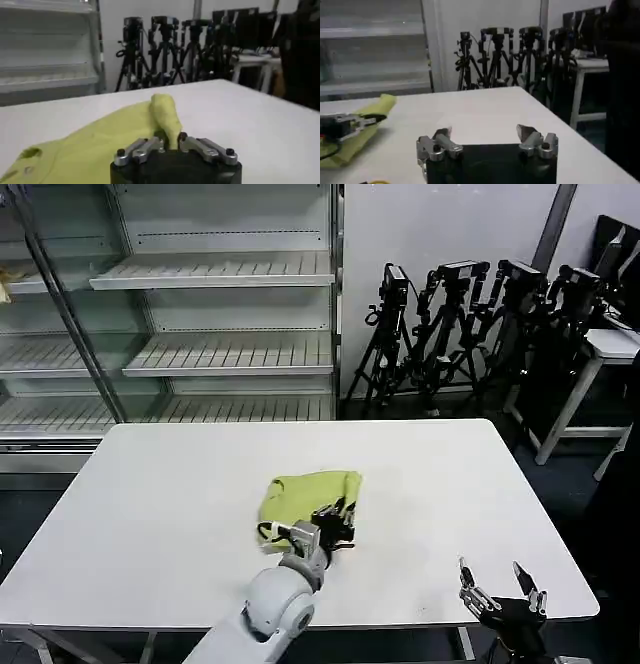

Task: Fold and organize the clothes.

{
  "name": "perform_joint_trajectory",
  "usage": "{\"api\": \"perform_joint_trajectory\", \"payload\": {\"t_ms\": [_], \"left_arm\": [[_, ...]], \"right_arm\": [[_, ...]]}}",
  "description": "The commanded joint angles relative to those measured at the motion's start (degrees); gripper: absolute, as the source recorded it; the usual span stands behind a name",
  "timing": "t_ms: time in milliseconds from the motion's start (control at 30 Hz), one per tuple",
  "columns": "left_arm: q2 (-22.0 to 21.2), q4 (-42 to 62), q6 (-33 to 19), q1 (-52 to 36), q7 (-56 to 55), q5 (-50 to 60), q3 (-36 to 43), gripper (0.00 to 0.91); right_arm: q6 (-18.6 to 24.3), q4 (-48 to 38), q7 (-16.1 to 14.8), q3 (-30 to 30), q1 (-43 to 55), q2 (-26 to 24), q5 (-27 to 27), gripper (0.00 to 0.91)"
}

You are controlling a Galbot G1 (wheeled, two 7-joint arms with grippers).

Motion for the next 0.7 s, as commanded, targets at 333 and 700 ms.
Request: {"api": "perform_joint_trajectory", "payload": {"t_ms": [333,700], "left_arm": [[-4.76,2.17,-16.76,-5.40,1.40,-6.06,2.80,0.907],[10.72,-12.65,-23.93,13.27,1.63,3.76,-13.28,0.907]], "right_arm": [[4.34,-6.65,-0.85,-0.46,7.67,-2.31,-4.69,0.907],[7.17,-10.15,0.42,-2.52,10.94,-2.03,-4.46,0.907]]}}
